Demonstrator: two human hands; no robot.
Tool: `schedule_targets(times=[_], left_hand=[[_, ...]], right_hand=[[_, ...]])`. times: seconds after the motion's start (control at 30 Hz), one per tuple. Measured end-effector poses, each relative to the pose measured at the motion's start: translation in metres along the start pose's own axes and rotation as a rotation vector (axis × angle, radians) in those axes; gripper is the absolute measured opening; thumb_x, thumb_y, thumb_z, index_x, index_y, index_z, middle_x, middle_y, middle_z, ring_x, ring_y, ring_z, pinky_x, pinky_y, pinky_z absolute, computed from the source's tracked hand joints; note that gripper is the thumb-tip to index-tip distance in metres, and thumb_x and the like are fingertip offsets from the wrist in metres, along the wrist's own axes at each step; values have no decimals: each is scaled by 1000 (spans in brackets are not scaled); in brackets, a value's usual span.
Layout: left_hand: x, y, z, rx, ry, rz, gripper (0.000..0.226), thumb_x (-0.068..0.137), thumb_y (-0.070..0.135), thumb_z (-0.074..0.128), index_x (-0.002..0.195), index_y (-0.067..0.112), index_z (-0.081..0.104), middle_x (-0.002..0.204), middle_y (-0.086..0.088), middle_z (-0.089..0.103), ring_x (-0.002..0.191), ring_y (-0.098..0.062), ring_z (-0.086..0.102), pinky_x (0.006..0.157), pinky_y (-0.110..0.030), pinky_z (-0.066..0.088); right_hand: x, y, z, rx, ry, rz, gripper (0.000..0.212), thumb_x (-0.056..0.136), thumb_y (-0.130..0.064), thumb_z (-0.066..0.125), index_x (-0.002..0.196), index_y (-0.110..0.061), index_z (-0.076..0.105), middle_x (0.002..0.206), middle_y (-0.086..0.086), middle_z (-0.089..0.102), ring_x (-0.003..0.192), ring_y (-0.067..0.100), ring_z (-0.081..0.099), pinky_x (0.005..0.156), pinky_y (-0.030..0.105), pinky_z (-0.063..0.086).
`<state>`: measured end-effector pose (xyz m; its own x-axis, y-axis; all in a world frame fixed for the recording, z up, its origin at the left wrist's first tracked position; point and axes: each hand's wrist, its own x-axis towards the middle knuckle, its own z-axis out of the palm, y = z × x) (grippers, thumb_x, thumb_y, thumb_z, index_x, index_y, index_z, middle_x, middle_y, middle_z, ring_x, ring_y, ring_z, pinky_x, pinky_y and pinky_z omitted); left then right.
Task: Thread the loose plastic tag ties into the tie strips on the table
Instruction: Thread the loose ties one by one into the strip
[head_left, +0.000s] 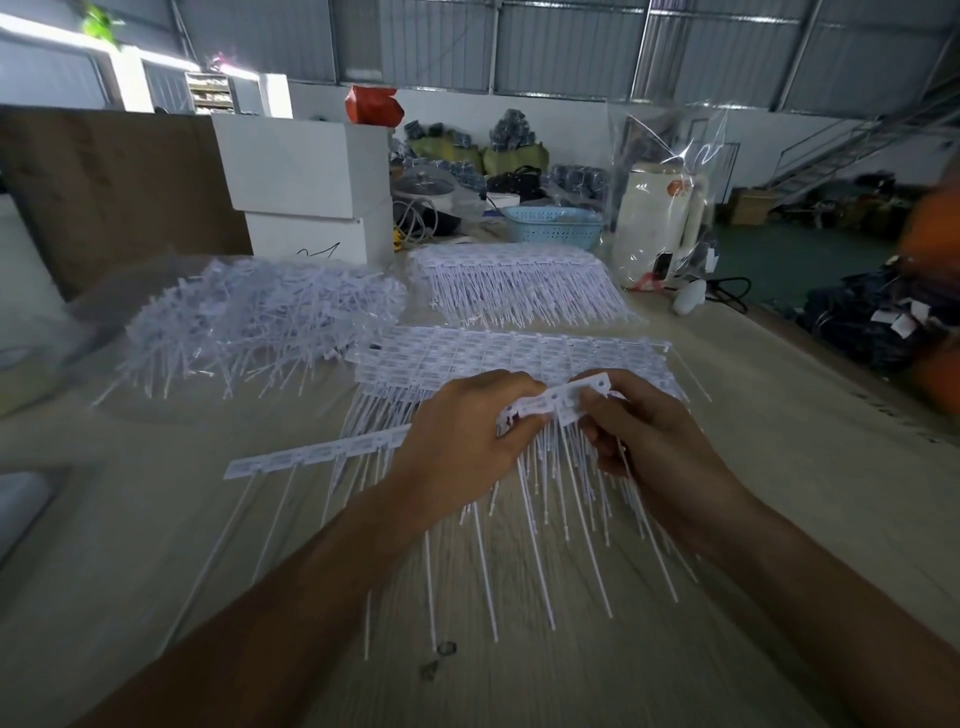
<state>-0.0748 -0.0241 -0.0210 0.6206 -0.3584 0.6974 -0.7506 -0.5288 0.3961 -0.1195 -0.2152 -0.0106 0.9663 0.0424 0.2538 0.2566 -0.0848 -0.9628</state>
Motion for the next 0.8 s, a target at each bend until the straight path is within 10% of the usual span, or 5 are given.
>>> schedule_targets(times=[0.57, 0.8], left_hand=[[-1, 0, 3, -228, -156, -145, 14, 98, 17, 61, 90, 17, 72, 74, 7, 70, 63, -15, 68, 67, -42, 55], [0, 0, 2, -275, -129, -136, 8, 92, 21, 70, 96, 17, 76, 80, 10, 73, 71, -3, 67, 68, -20, 53]], right_hand=[[-3, -6, -3, -327, -23, -302, 14, 100, -8, 56, 105, -13, 68, 82, -6, 61, 68, 5, 53, 65, 12, 40], [-2, -5, -7, -411, 8, -321, 15, 103, -13, 53, 110, -18, 65, 65, -5, 54, 53, 6, 43, 53, 17, 36]])
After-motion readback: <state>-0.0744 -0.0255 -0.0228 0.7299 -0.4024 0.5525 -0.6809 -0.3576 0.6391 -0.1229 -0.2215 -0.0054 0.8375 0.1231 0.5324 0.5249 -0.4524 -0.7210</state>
